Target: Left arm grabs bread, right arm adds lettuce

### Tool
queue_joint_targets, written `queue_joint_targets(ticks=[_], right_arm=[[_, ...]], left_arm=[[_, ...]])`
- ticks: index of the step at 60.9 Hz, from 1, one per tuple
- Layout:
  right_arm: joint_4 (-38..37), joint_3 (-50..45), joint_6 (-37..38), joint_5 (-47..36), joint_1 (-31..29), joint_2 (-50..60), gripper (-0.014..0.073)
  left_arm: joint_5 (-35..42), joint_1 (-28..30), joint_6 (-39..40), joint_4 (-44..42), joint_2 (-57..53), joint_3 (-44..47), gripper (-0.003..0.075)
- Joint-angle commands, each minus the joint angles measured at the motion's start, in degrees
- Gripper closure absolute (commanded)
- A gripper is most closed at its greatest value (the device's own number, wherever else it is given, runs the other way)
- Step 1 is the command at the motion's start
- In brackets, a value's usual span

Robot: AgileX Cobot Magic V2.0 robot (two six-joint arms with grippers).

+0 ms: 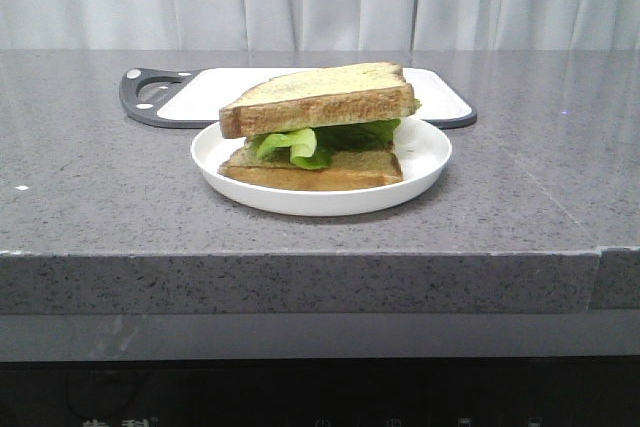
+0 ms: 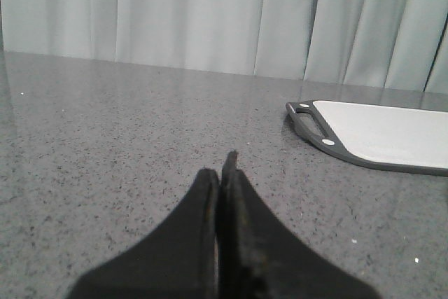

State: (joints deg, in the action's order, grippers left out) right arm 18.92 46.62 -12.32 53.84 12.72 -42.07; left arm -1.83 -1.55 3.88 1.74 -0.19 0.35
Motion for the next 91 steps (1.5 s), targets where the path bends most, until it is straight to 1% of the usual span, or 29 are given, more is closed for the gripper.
queue_joint_targets(ticks=[1,6,63,66,68,74,83,91], right_arm=[[0.80,1.47,-0.13,-2.68,-0.10,0.16,0.0711],[0.80,1.47,-0.13,-2.68,-0.10,0.16,0.0711],[0.80,1.47,-0.13,-2.68,-0.10,0.16,0.0711],[0.43,0.76,-0.68,-4.60,-0.10,1.11,0.0711],[-0.77,-0.17,-1.07,-7.29,-0.33,2.40,0.0711],[-1.95,-4.68,-1.07,-17.83,-1.84,7.84,0.0711],[-1.97,-14.71,-1.07,-33.36,-6.45,16.70,0.0711],[-1.79,-22.83,-1.07,-40.27,-9.30,24.74,0.0711]], left_arm=[[7.06,0.26,0.13,0.12,-1.13,0.33,0.0741],[6.05,0.26,0.13,0.02,-1.13,0.33,0.0741],[6.74,0.26,0.13,0.27,-1.03,0.21,0.0741],[6.74,0.26,0.13,0.27,-1.03,0.21,0.0741],[6.74,0.26,0.13,0.27,-1.03,0.21,0.0741],[6.74,0.26,0.13,0.27,-1.03,0.21,0.0741],[6.74,0.26,0.13,0.27,-1.03,0.21,0.0741],[6.74,0.26,0.13,0.27,-1.03,0.21,0.0741]])
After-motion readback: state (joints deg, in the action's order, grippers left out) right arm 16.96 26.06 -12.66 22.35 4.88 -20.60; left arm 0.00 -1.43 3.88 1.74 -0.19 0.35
